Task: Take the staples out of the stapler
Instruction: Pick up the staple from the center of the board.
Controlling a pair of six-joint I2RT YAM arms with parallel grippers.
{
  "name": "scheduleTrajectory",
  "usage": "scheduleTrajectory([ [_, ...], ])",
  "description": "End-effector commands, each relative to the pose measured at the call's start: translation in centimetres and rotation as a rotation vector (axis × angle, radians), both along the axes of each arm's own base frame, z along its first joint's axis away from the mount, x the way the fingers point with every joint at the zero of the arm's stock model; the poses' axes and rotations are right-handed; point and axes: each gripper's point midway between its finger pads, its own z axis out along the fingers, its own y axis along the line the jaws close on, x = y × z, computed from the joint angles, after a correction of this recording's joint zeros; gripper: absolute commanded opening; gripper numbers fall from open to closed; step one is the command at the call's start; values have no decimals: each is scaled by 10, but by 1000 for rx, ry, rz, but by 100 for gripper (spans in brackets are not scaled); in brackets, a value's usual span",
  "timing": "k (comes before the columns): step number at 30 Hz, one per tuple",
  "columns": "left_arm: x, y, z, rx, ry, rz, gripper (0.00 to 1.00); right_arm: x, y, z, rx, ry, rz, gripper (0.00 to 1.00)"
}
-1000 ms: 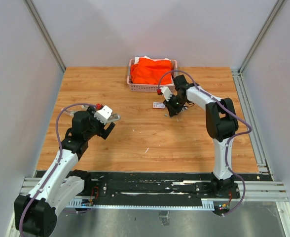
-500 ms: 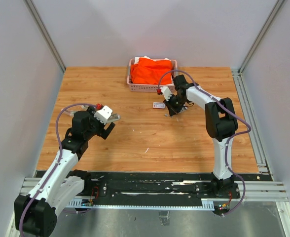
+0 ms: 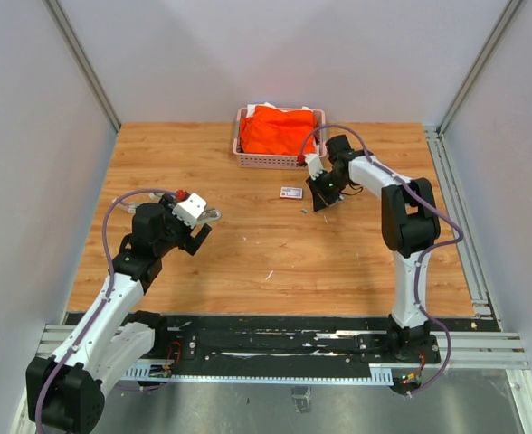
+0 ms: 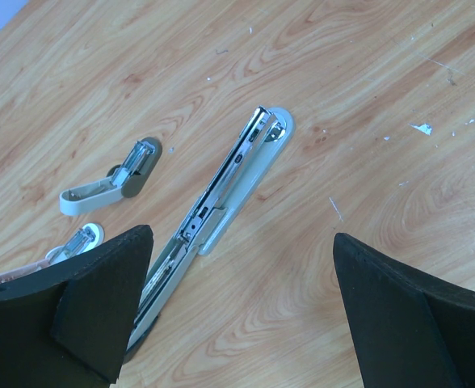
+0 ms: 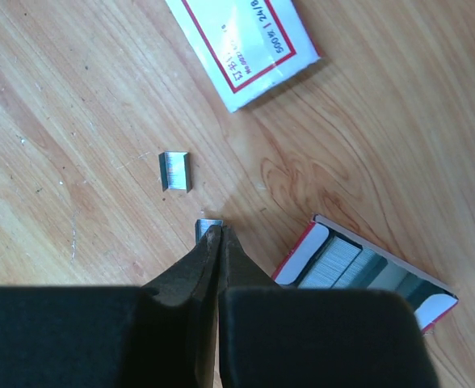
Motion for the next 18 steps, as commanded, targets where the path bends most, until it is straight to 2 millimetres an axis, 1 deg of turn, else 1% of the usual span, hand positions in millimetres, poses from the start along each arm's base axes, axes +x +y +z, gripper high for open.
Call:
scheduleTrajectory([
  [1, 2, 0, 1, 2, -18, -2, 98, 2, -1, 13, 77, 35, -58, 0],
  [6, 2, 0, 3, 2, -21, -2, 98, 8, -4, 26, 102, 13, -88, 0],
  [9, 2, 0, 1, 3, -17, -2, 98, 16, -11, 36, 100, -17, -117, 0],
  [11, 2, 0, 1, 3, -17, -1, 98, 23, -19, 43, 92, -40, -146, 0],
  [13, 2, 0, 0, 2, -15, -2, 98, 32, -32, 50, 71, -67, -187, 0],
  [16, 2, 0, 1, 2, -16, -2, 98, 42, -50, 55, 29, -110, -229, 0],
  [18, 2, -1, 1, 2, -15, -4, 98, 48, -58, 57, 12, -136, -247, 0],
])
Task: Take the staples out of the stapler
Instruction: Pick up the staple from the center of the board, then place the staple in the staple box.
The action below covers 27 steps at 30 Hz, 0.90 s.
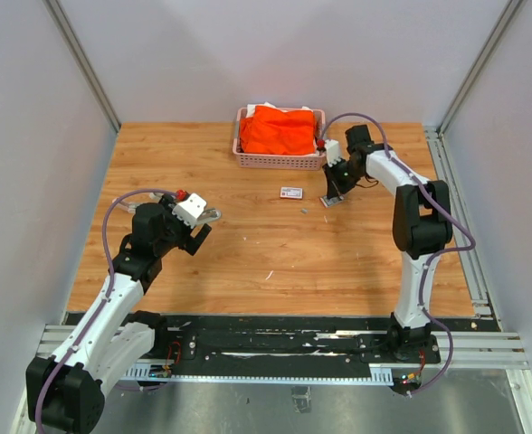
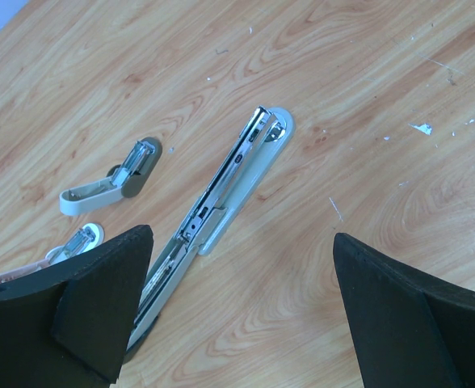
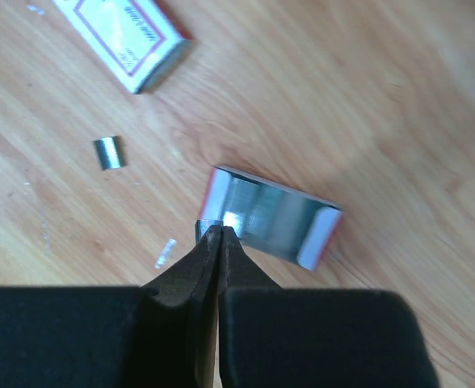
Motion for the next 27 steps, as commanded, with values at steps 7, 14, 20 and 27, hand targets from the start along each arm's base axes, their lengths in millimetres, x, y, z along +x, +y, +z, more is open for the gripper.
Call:
scheduleTrajectory([
  [7, 2, 0, 1, 1, -17, -1, 98, 40, -43, 22, -131, -176, -120, 1],
  [14, 2, 0, 0, 2, -14, -3, 98, 39, -47, 12, -164, -181, -122, 1],
  [20, 3, -1, 0, 2, -15, -3, 98, 36, -45, 3, -180, -176, -108, 1],
  [27, 3, 0, 0, 4, -16, 0, 98, 31, -35, 2, -202, -187, -76, 1],
])
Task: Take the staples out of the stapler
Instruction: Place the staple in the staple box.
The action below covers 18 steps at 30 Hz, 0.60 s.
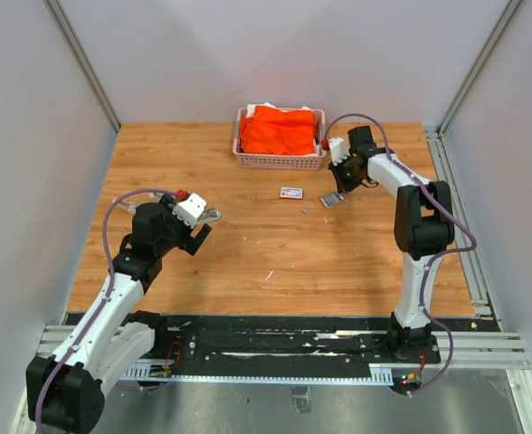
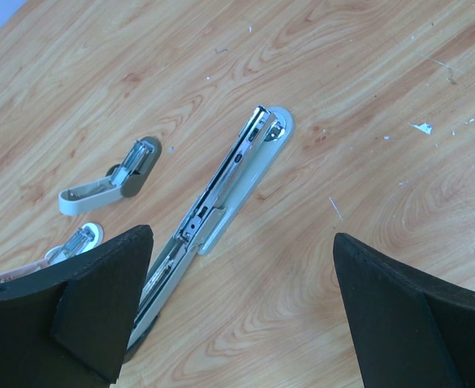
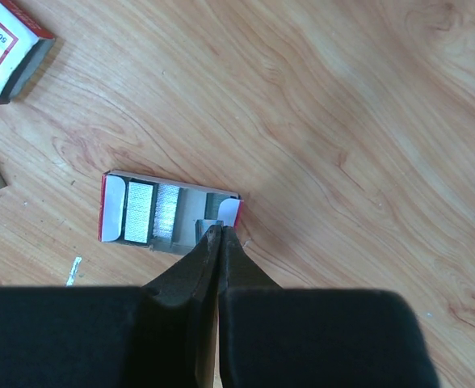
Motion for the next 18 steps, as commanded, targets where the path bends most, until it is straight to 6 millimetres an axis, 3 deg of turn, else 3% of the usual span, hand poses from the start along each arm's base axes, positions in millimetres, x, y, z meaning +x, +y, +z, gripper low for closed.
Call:
scheduleTrajectory([
  [1, 3, 0, 1, 3, -18, 0, 98, -4, 9, 4, -36, -26, 36, 0],
  [18, 2, 0, 1, 4, -19, -1, 98, -5, 16, -6, -89, -23, 46, 1],
])
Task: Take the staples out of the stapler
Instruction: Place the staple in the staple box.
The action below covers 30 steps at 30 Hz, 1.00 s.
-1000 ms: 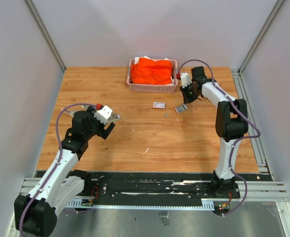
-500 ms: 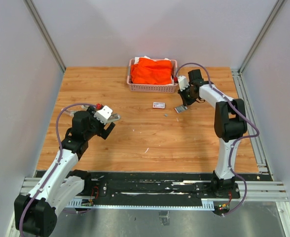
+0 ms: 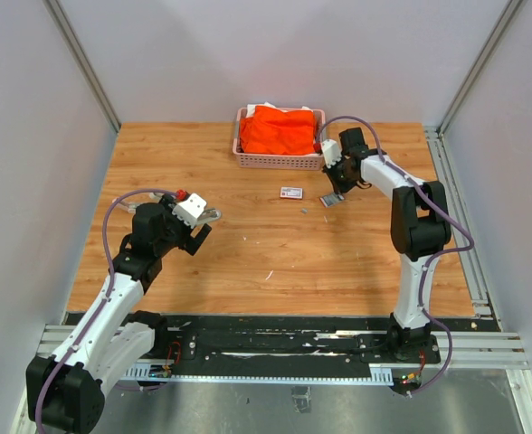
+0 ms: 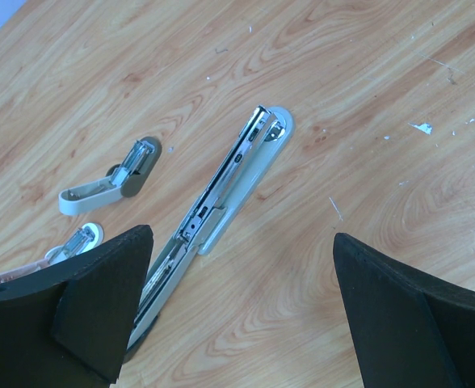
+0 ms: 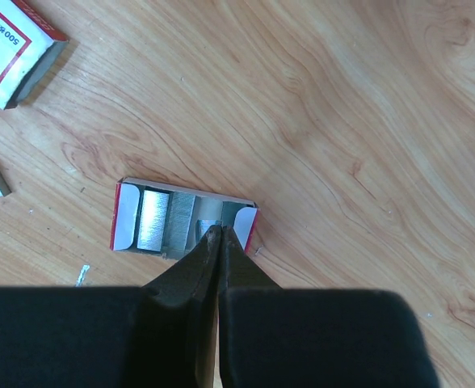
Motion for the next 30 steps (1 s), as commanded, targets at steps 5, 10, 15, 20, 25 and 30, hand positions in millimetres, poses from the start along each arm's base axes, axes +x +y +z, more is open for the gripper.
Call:
scheduleTrajectory([
  [5, 2, 0, 1, 4, -20, -1, 98, -1, 7, -2, -33, -12, 21, 1],
  [10, 2, 1, 1, 5, -21, 1, 98, -2, 8, -6, -44, -8, 21, 1],
  [15, 3, 0, 2, 4, -22, 1, 98, -2, 11, -8, -52, -6, 26, 1],
  [20, 2, 0, 1, 5, -21, 0, 98, -1, 9, -9, -62, -7, 23, 1],
  [25, 2, 1, 1, 6, -22, 0, 98, -1, 8, -11, -66, -3, 18, 1],
  [30, 3, 1, 1, 7, -21, 2, 98, -1, 9, -12, -68, -3, 15, 1],
])
